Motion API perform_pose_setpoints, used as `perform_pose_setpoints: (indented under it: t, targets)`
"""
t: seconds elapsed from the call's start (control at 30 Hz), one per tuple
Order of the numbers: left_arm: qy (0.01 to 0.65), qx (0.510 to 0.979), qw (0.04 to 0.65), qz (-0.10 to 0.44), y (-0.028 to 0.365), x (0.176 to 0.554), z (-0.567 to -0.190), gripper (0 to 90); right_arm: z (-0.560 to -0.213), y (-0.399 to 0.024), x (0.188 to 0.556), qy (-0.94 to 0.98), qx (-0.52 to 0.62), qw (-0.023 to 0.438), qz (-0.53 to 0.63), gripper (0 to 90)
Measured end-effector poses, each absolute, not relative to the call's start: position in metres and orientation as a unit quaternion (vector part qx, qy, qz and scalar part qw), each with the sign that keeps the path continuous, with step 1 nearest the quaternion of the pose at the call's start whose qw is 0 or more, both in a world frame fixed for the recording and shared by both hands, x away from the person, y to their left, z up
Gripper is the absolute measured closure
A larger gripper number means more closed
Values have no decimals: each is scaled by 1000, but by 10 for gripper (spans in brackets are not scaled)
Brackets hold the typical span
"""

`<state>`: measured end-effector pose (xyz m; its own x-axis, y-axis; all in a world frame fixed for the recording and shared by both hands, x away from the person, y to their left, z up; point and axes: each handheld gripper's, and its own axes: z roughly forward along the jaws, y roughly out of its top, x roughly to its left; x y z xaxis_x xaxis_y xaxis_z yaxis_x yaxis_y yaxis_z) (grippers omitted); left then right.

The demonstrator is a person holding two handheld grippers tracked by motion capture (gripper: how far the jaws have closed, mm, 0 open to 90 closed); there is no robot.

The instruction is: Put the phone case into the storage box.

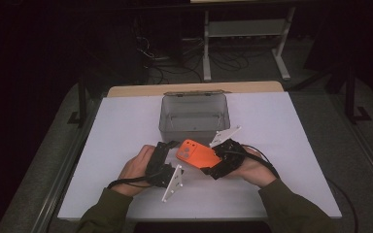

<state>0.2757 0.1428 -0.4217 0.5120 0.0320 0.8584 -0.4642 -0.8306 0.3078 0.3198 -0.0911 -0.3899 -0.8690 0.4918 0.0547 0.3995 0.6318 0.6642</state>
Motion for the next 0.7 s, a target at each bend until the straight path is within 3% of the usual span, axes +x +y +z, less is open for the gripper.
perform_pose_setpoints:
  t: [0.7]
  targets:
    - [-140,821,250,494,137,273,-425,1,-386,-76,323,902,239,63,354,156]
